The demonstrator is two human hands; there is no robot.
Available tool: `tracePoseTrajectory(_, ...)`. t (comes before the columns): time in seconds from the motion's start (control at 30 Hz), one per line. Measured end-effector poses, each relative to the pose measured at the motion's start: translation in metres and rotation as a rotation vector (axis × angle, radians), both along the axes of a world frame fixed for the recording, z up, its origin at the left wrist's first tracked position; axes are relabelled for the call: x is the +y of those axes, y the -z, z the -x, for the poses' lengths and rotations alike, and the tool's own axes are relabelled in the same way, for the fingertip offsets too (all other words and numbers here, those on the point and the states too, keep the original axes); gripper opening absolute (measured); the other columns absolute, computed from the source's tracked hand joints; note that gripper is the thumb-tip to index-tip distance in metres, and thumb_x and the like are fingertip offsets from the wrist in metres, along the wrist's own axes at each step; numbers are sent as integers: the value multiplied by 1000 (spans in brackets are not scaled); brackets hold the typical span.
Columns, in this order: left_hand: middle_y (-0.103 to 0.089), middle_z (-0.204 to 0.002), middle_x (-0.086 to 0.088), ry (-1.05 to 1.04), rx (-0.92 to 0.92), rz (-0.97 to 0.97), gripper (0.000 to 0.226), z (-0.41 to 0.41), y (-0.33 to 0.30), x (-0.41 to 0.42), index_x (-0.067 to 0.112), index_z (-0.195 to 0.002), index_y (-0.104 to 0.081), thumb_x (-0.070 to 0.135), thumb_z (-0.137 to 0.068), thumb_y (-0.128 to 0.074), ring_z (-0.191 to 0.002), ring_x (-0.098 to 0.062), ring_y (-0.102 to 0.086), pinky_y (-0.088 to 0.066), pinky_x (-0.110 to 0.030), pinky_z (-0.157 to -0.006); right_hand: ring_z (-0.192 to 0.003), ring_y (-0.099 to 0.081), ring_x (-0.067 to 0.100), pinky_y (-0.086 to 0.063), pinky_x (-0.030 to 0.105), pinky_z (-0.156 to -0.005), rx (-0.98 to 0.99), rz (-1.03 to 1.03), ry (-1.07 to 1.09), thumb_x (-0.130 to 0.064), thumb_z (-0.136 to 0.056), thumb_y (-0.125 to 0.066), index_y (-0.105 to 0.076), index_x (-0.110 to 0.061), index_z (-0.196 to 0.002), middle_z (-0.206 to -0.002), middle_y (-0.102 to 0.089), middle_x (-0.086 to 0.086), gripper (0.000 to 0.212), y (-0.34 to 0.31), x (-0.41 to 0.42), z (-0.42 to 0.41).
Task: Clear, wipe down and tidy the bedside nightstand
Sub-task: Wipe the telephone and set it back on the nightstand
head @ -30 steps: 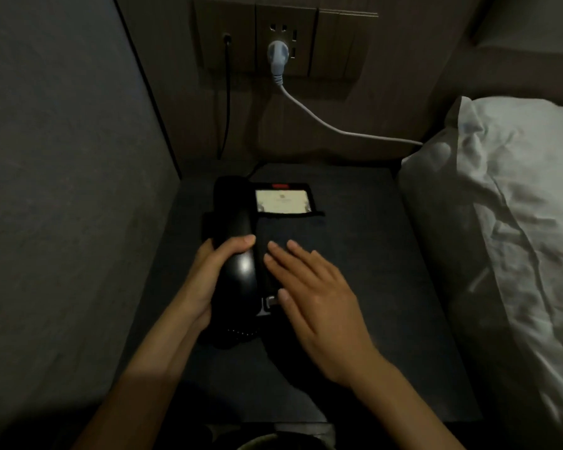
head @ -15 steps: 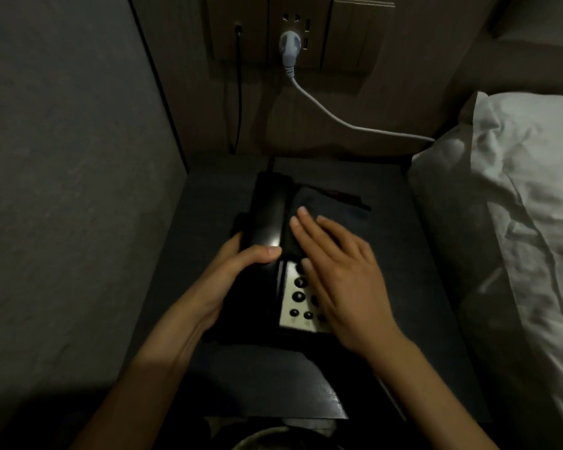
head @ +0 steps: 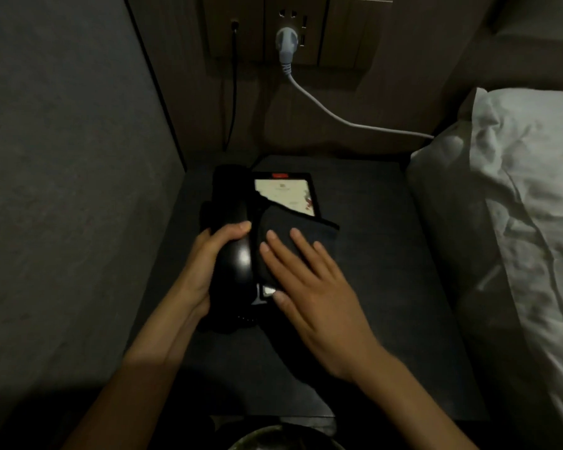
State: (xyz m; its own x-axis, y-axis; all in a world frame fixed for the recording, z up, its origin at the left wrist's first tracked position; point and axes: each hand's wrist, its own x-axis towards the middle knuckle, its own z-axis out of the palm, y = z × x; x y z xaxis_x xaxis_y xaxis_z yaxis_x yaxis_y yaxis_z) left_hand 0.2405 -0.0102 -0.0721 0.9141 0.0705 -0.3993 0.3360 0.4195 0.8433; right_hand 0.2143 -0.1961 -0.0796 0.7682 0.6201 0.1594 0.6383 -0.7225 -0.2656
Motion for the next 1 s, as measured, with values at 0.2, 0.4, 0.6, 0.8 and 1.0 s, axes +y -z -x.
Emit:
tracePoseTrajectory(0.2, -73, -105, -10, -97, -47, 68, 45, -2, -5, 19, 11, -113, -71, 35, -75, -64, -91, -22, -71, -56, -32, -79, -153, 8, 18, -6, 41, -124, -54, -14, -38, -39, -106, -27, -9, -21, -158, -166, 1, -7, 58, 5, 10, 11)
tracePoseTrajectory(0.4, -70, -113, -15, -23, -71, 11, 40, 0, -5, 17, 12, -110, -72, 34, -77, -63, -100, -29, -69, -57, -40, -87, -150, 22, 11, -1, 29, -123, 215, -321, 201, -43, -103, -30, 4, -28, -157, -162, 23, -13, 65, 3, 4, -6)
tracePoseTrajectory(0.6, -70, -111, -19, 179, 23, 15, 42, 8, -3, 3, 8, -108, -72, 32, -73, -70, -92, -28, -71, -59, -36, -79, -145, 7, -12, -2, 0, -110, 366, -705, 264, -36, -103, -35, -4, -20, -157, -165, 10, -7, 64, -7, -23, -33)
tracePoseTrajectory(0.8, -72, -104, -14, 341, 45, -2, 68, 12, -2, -15, 10, -117, -62, 37, -56, -77, -93, -27, -70, -58, -39, -80, -139, -12, -21, -16, -2, -106, 309, -793, 425, -27, -102, -49, -29, -27, -153, -164, -11, -13, 56, -14, -55, -52)
tracePoseTrajectory(1.0, -70, -113, -13, 468, -13, -34, 59, 14, 0, -27, 17, -116, -65, 34, -61, -76, -104, -30, -67, -55, -42, -88, -92, -63, -9, -50, 11, -79, 98, -789, 685, -13, -98, -54, -70, -19, -115, -110, -71, -5, 24, -23, -61, -52)
